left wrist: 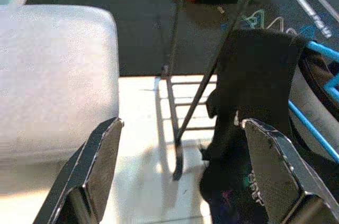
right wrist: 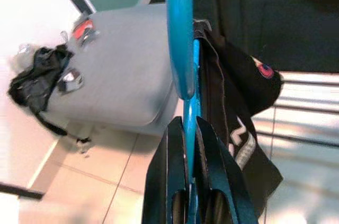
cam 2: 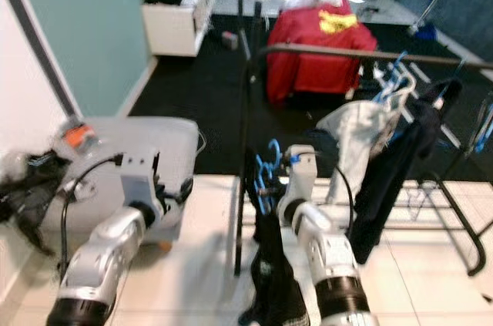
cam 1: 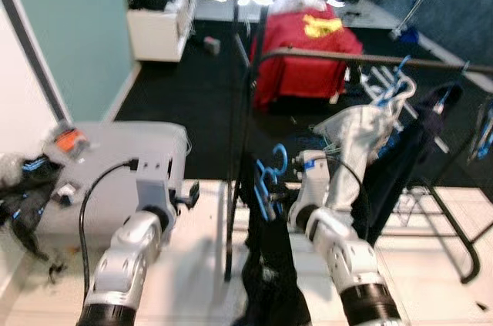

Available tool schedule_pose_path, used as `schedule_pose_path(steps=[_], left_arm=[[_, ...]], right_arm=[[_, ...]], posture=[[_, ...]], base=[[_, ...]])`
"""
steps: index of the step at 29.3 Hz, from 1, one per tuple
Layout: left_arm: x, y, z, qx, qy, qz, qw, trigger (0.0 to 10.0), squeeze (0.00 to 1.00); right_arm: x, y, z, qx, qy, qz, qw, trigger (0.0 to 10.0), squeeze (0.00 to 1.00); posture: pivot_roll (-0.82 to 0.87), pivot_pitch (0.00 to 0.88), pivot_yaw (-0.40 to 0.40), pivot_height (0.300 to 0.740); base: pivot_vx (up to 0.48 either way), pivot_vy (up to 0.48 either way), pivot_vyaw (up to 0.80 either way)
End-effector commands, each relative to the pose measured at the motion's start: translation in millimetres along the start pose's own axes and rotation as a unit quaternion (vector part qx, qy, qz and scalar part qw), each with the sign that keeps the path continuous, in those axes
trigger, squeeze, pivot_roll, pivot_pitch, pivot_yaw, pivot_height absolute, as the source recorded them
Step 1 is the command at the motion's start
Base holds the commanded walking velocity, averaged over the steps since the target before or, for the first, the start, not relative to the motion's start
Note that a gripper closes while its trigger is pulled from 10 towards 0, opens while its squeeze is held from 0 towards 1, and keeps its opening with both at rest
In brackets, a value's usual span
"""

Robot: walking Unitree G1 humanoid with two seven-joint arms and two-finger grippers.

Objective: Hang hanger

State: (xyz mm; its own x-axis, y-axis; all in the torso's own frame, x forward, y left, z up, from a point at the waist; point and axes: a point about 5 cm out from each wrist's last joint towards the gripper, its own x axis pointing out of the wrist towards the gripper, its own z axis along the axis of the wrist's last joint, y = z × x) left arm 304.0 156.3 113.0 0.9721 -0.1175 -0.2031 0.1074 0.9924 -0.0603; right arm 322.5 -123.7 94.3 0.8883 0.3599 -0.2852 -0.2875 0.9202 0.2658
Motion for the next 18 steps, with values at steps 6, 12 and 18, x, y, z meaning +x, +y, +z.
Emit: schedule_pose_path(steps=[6,12,18], left_arm=[[1.7,-1.6,-1.0,0.006,0.006,-0.011,1.0,10.0,0.0],[1.9,-1.0,-1.1,0.006,0.006,-0.012,1.0,10.0,0.0],[3.1,-0.4,-1.0,0.008,0.006,-0.014,1.0,10.0,0.0]], right_arm=[[0.4,-4.1,6.8,0.002,-0.01,-0.006,1.0,10.0,0.0],[0.5,-3.9,6.5,0.002,-0.01,-0.006,1.0,10.0,0.0],[0.9,-3.1,5.4,0.002,-0.009,-0.005,1.0,10.0,0.0]], posture=[[-0.05,0.0,-0.042,0.74],[-0.05,0.0,-0.041,0.74],[-0.05,0.0,-0.038,0.74]], base=[[-0.279,0.0,0.0],[-0.28,0.0,0.0],[-0.274,0.0,0.0]])
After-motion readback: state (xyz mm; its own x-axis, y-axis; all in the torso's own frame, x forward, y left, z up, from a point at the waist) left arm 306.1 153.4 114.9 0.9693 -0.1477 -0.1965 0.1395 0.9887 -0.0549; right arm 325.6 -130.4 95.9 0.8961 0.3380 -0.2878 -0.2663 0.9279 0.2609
